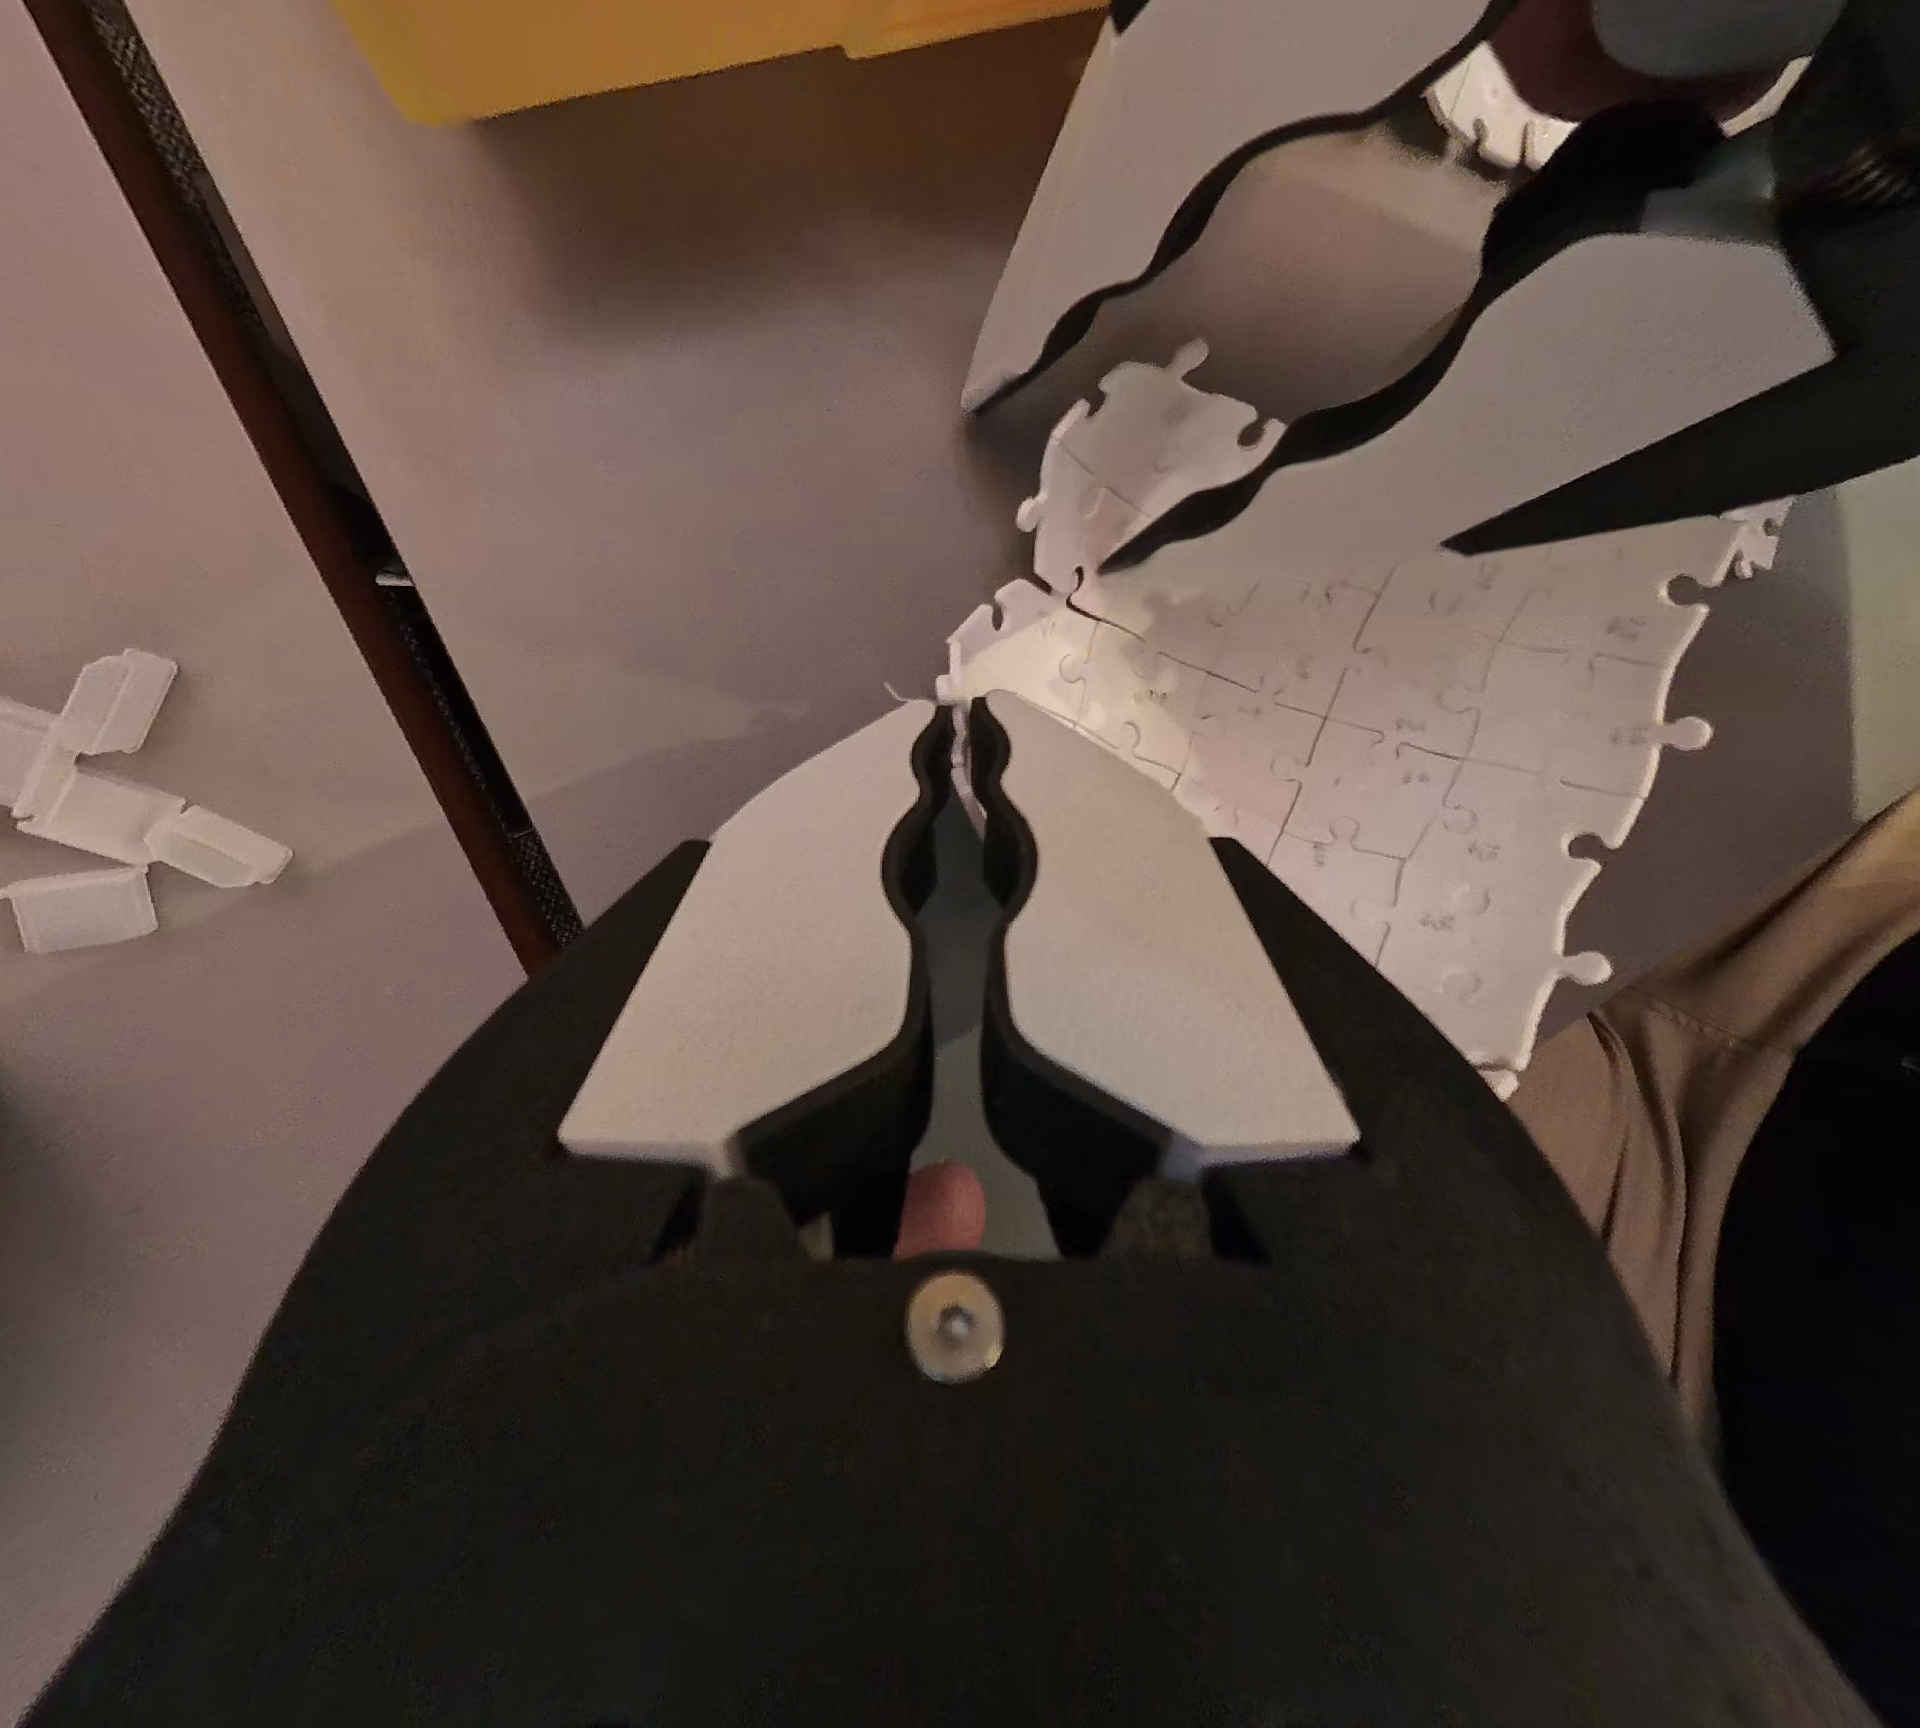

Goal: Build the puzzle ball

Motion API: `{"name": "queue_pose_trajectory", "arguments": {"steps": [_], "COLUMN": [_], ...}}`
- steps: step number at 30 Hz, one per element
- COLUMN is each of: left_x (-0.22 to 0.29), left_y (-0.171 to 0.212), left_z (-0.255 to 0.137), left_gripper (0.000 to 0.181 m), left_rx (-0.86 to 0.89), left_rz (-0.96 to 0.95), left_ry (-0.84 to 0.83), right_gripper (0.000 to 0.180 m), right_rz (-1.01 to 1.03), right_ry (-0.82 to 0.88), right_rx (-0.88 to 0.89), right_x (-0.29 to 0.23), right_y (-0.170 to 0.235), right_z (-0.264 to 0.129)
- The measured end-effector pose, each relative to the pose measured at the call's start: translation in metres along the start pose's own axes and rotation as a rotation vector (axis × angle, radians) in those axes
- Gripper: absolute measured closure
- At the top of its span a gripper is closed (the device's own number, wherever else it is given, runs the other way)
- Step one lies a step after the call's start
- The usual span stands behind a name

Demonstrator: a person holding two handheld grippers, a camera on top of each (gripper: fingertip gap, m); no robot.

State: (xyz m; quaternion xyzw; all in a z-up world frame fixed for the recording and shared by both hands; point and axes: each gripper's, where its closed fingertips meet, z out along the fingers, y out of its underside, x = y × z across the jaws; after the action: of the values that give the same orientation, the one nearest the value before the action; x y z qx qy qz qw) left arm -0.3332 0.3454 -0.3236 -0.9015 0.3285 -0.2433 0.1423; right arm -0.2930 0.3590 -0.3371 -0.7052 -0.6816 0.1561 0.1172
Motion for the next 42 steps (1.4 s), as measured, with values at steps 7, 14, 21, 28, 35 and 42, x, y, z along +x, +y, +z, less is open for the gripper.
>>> {"name": "queue_pose_trajectory", "arguments": {"steps": [7, 14, 21, 28, 35, 42], "left_x": [0.000, 0.000, -0.001, -0.001, 0.000, 0.004], "left_y": [-0.002, -0.003, -0.004, -0.009, -0.009, -0.013], "left_z": [0.001, 0.001, 0.001, 0.001, 0.003, 0.003], "left_gripper": [0.177, 0.178, 0.178, 0.178, 0.178, 0.178], "left_rx": [-0.011, -0.017, -0.012, -0.006, -0.007, 0.032], "left_rz": [0.004, 0.008, 0.019, 0.048, 0.062, 0.126], "left_ry": [0.000, 0.000, 0.006, 0.003, 0.000, 0.002], "right_gripper": [0.145, 0.143, 0.144, 0.146, 0.137, 0.145], "right_rz": [-0.005, -0.003, -0.010, -0.007, 0.021, 0.071], "right_ry": [0.007, -0.012, -0.022, -0.037, -0.042, -0.165], "right_rx": [-0.012, 0.006, 0.018, 0.037, 0.039, 0.023], "right_x": [0.002, -0.001, -0.001, 0.001, 0.004, -0.003], "right_y": [0.002, 0.001, 0.000, 0.000, 0.004, 0.012], "right_z": [0.002, 0.004, 0.004, 0.004, -0.003, -0.008]}}
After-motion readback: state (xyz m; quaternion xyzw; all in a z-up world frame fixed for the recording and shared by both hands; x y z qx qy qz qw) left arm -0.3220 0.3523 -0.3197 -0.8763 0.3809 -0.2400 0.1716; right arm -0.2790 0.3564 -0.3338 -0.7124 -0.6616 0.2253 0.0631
